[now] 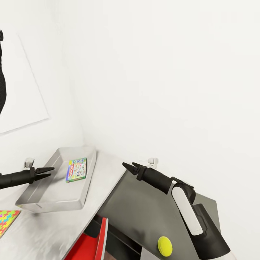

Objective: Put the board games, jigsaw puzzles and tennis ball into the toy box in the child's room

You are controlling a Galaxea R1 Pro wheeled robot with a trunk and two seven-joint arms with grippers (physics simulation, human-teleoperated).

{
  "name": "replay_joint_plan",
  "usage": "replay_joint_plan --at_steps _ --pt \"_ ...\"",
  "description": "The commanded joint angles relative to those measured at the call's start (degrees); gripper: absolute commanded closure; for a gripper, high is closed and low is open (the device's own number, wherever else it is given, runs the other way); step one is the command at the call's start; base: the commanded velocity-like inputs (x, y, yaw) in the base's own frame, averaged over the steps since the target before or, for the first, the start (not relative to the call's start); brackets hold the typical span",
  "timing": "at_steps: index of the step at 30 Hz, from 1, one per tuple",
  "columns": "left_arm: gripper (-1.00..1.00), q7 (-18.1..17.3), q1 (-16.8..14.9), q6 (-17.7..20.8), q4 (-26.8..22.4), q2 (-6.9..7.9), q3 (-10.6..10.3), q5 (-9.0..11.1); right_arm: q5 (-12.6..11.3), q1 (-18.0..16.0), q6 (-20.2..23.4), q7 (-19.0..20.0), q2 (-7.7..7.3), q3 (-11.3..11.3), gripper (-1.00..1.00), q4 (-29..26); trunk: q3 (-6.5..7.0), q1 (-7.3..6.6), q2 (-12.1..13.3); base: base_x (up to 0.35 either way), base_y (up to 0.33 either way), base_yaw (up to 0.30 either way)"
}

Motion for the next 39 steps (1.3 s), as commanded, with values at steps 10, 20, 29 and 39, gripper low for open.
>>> replay_joint_plan --at_steps 10,20,29,39 --pt "-1.0 -2.5 0.0 0.0 0.6 0.82 0.5 -0.4 -0.2 0.0 0.3 0.0 0.02 0.0 -1.0 0.0 0.87 0.01 -0.1 0.0 0.0 0.0" --pt "-1.0 -2.3 0.0 -0.1 0.6 0.94 0.5 -0.4 -0.2 0.0 0.3 0.0 0.02 0.0 -1.0 0.0 1.81 0.01 -0.1 0.0 0.0 0.0" --pt "-1.0 -2.3 0.0 -0.1 0.6 0.96 0.6 -0.4 -0.2 0.0 0.3 0.0 0.05 0.0 -1.0 0.0 2.22 0.01 -0.1 0.0 0.0 0.0" --pt "-1.0 -2.2 0.0 -0.1 0.7 0.97 0.6 -0.4 -0.2 0.0 0.3 0.0 0.07 0.0 -1.0 0.0 2.23 0.01 -0.1 0.0 0.0 0.0"
